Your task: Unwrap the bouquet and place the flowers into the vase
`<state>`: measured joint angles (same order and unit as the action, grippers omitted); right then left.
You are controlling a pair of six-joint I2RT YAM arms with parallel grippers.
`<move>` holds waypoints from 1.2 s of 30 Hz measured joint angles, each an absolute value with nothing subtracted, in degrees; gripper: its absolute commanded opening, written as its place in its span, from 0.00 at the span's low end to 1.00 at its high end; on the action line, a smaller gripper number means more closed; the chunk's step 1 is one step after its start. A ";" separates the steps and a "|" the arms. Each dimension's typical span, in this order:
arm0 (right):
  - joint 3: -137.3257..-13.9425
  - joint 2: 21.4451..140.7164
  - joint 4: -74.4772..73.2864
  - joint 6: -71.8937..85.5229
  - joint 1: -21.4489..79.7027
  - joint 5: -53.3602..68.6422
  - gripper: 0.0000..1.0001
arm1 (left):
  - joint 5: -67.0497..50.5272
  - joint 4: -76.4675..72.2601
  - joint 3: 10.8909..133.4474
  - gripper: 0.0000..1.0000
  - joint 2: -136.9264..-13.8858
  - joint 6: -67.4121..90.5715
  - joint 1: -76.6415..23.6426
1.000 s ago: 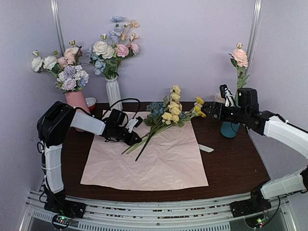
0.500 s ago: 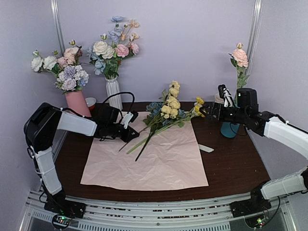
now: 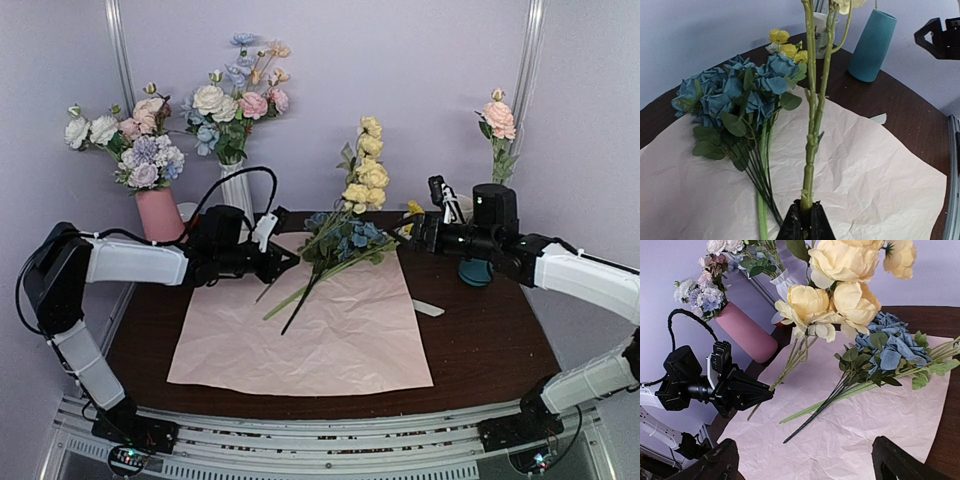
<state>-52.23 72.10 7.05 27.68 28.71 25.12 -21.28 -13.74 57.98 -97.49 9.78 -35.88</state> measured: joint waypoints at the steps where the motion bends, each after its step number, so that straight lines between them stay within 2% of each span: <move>1: -52.16 72.97 8.62 28.80 29.02 25.76 0.94 | -21.12 -14.13 57.95 0.00 -97.17 10.22 -36.88; 9: -51.90 77.60 16.97 36.93 29.56 26.28 0.92 | -20.78 -19.86 57.80 0.00 -96.90 15.25 -44.97; 13: -51.90 77.65 19.70 39.11 29.54 25.26 0.85 | -20.80 -21.12 57.80 0.00 -96.90 16.40 -47.70; 17: -51.88 77.19 21.65 40.84 29.56 22.87 0.68 | -20.78 -21.89 57.80 0.00 -96.90 17.34 -49.30; 22: -51.35 75.99 24.84 42.70 29.56 20.73 0.37 | -20.78 -23.79 57.82 0.00 -96.90 17.96 -50.74; 26: -50.78 75.16 26.92 44.73 29.69 19.99 0.21 | -20.80 -25.34 57.82 0.00 -96.90 18.37 -51.35; 34: -50.68 74.19 27.51 44.91 29.71 19.49 0.04 | -20.88 -27.05 57.84 0.01 -96.97 18.61 -51.37; 36: -51.31 74.02 25.93 43.94 29.71 19.31 0.03 | -20.82 -27.07 57.84 0.13 -96.97 18.59 -51.40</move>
<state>-51.31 74.02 25.93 43.94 29.71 19.31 -20.82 -27.07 57.84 -96.97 18.59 -51.40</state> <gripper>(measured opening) 0.108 0.049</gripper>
